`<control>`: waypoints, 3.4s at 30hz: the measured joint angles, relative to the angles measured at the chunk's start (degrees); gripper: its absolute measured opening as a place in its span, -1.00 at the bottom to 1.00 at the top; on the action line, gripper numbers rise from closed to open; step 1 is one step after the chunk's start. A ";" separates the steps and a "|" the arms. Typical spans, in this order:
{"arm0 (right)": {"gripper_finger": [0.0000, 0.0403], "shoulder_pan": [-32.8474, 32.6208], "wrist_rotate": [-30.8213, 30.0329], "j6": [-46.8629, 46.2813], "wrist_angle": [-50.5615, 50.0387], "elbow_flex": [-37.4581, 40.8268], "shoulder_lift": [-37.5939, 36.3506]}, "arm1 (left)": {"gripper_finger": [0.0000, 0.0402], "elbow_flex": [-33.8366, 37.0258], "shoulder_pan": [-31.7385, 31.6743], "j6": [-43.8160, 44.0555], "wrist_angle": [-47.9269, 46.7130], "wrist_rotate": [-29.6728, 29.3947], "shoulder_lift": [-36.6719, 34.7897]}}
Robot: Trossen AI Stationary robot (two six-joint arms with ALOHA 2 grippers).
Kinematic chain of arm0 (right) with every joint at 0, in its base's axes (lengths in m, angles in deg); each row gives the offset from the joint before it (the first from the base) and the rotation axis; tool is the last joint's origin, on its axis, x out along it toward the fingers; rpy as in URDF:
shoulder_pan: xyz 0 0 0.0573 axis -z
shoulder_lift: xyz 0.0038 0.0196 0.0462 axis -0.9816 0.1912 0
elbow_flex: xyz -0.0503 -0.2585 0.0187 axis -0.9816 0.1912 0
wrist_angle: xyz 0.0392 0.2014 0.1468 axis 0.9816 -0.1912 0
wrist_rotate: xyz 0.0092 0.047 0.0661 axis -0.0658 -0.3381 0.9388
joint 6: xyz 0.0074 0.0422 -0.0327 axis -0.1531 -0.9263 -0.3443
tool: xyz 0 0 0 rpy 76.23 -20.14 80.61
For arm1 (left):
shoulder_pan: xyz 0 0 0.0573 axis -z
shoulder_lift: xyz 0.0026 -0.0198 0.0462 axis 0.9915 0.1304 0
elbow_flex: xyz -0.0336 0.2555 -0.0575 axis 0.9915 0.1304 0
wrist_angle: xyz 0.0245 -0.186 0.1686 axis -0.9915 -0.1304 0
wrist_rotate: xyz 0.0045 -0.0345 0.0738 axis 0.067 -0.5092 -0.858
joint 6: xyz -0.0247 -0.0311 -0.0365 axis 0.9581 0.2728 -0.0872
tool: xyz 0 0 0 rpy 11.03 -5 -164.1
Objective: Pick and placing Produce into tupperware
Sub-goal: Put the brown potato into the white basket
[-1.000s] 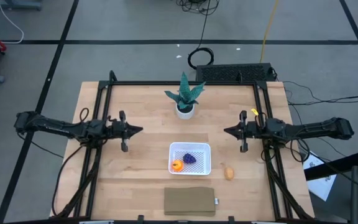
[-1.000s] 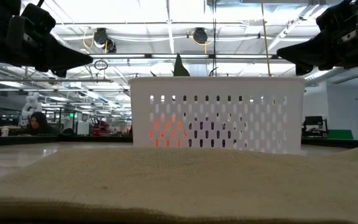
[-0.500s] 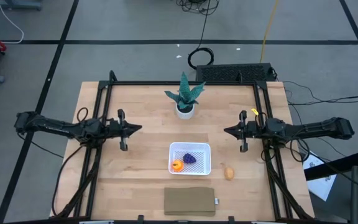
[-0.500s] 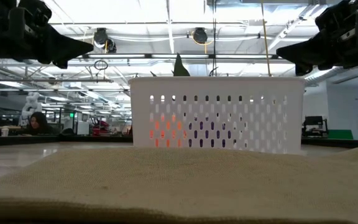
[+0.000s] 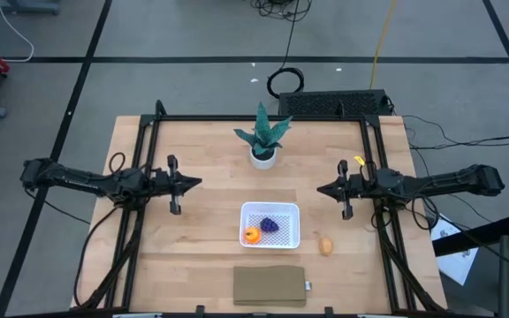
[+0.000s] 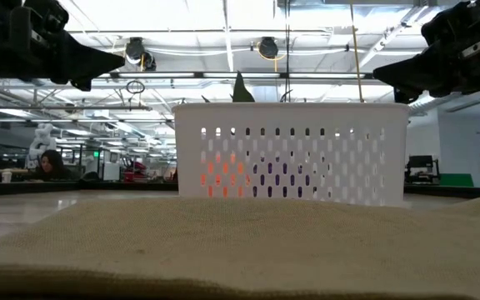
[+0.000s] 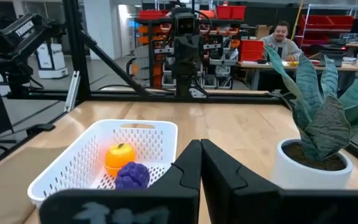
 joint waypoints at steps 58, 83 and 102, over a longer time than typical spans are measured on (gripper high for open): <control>-0.12 -12.58 -3.32 -8.01 -40.92 -29.12 20.29 | -1.00 -0.04 0.00 -1.23 -2.15 -0.11 0.00; 0.00 -26.13 -1.49 -12.18 -52.27 -41.19 32.74 | -1.00 -0.04 0.00 -2.02 -2.19 -0.11 0.02; 0.37 -28.35 -3.10 -24.67 -58.61 -41.17 42.14 | -1.00 -0.04 0.00 -2.10 -2.15 -1.07 0.02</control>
